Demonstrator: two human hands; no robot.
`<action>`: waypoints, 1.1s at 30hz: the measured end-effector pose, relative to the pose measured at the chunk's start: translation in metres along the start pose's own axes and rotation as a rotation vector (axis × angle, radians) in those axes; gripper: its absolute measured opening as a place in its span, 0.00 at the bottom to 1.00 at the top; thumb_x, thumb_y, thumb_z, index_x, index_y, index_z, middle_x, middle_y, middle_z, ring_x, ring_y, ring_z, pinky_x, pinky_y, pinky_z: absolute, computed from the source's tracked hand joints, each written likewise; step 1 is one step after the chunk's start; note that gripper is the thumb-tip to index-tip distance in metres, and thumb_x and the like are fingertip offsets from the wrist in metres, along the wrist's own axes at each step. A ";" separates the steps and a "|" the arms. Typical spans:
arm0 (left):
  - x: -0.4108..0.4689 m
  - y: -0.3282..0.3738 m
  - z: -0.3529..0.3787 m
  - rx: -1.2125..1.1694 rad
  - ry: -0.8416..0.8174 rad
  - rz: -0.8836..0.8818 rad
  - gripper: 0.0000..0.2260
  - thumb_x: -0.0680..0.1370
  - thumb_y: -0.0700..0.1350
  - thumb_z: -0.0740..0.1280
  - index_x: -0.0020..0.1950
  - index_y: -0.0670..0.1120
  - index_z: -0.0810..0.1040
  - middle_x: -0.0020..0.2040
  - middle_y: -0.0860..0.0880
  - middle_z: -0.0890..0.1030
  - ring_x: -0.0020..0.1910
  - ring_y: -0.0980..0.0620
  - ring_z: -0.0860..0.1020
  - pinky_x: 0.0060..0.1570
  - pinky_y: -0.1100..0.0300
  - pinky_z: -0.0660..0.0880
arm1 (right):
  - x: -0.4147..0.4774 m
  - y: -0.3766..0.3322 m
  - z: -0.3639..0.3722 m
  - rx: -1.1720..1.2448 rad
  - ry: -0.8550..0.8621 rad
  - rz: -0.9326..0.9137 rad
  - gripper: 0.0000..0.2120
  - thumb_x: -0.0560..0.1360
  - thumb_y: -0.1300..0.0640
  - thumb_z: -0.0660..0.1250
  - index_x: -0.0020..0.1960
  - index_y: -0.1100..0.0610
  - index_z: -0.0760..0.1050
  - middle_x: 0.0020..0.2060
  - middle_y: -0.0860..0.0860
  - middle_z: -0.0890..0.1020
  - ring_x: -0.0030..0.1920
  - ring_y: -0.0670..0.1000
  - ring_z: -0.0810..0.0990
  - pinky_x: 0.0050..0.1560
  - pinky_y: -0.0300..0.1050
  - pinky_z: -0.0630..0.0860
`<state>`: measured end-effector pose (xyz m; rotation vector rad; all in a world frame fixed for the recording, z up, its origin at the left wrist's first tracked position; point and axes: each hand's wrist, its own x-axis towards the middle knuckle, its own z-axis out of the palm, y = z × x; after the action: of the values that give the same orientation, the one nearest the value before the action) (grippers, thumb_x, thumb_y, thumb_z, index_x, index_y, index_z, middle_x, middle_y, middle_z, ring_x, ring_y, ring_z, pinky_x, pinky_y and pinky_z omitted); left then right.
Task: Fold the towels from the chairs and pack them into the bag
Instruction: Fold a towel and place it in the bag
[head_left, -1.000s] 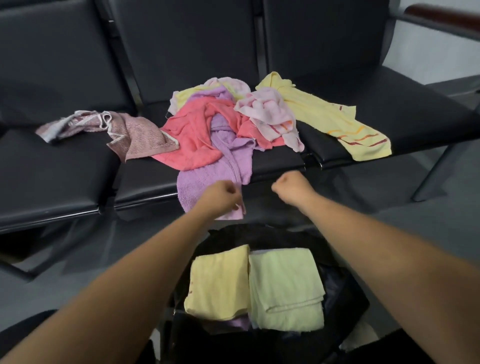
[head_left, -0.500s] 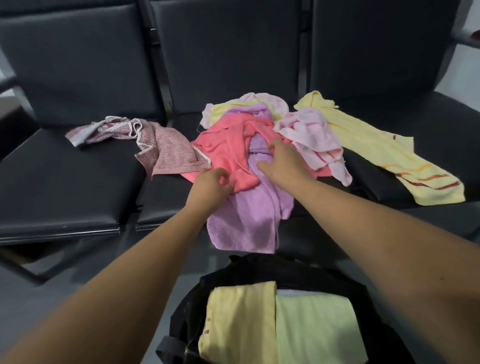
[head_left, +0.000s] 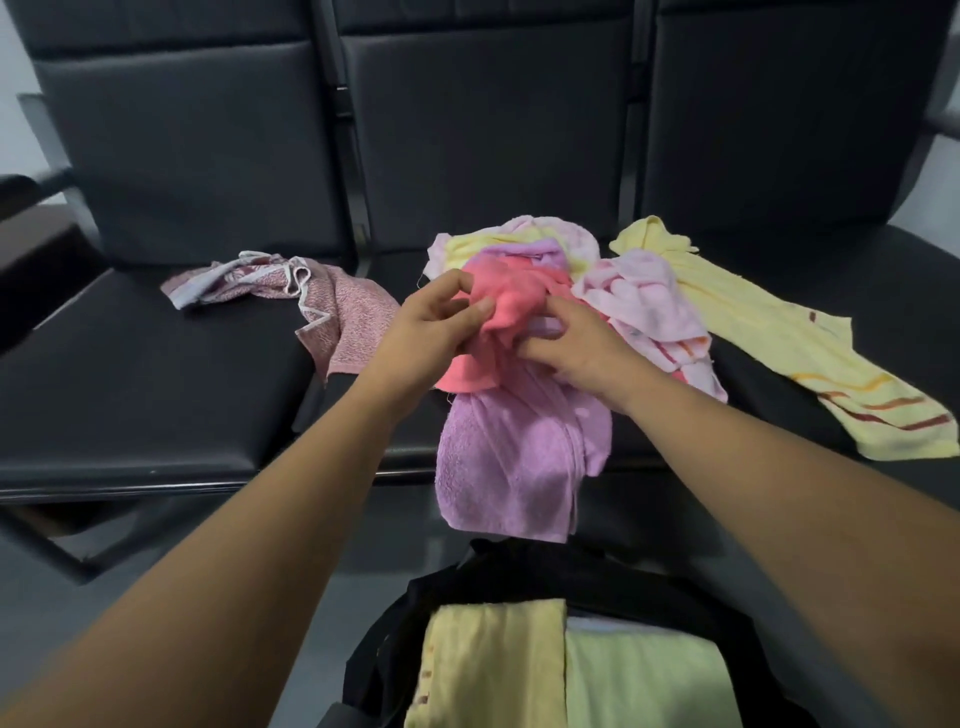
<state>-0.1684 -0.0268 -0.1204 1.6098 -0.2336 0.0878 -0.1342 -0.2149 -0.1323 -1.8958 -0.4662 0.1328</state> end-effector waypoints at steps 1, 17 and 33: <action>-0.003 0.006 0.002 -0.013 -0.013 0.009 0.03 0.78 0.46 0.69 0.47 0.47 0.78 0.45 0.37 0.79 0.43 0.44 0.74 0.43 0.55 0.73 | -0.003 -0.009 -0.002 0.005 -0.004 0.007 0.08 0.77 0.69 0.70 0.53 0.59 0.81 0.31 0.42 0.81 0.33 0.39 0.78 0.38 0.36 0.74; -0.072 0.136 0.029 -0.124 0.205 0.179 0.04 0.81 0.42 0.67 0.47 0.49 0.80 0.38 0.50 0.83 0.37 0.51 0.79 0.36 0.57 0.74 | -0.084 -0.168 -0.060 -0.103 -0.024 -0.120 0.16 0.76 0.54 0.76 0.46 0.69 0.80 0.37 0.56 0.80 0.40 0.50 0.78 0.47 0.50 0.77; -0.114 0.343 0.052 0.319 0.052 0.356 0.03 0.79 0.46 0.72 0.48 0.47 0.82 0.37 0.56 0.83 0.34 0.60 0.79 0.38 0.66 0.75 | -0.155 -0.341 -0.111 0.057 0.174 -0.342 0.09 0.78 0.59 0.73 0.56 0.62 0.83 0.50 0.58 0.87 0.54 0.58 0.86 0.58 0.55 0.83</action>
<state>-0.3537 -0.0796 0.1900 1.8641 -0.4837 0.4592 -0.3283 -0.2688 0.2021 -1.7272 -0.6516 -0.2401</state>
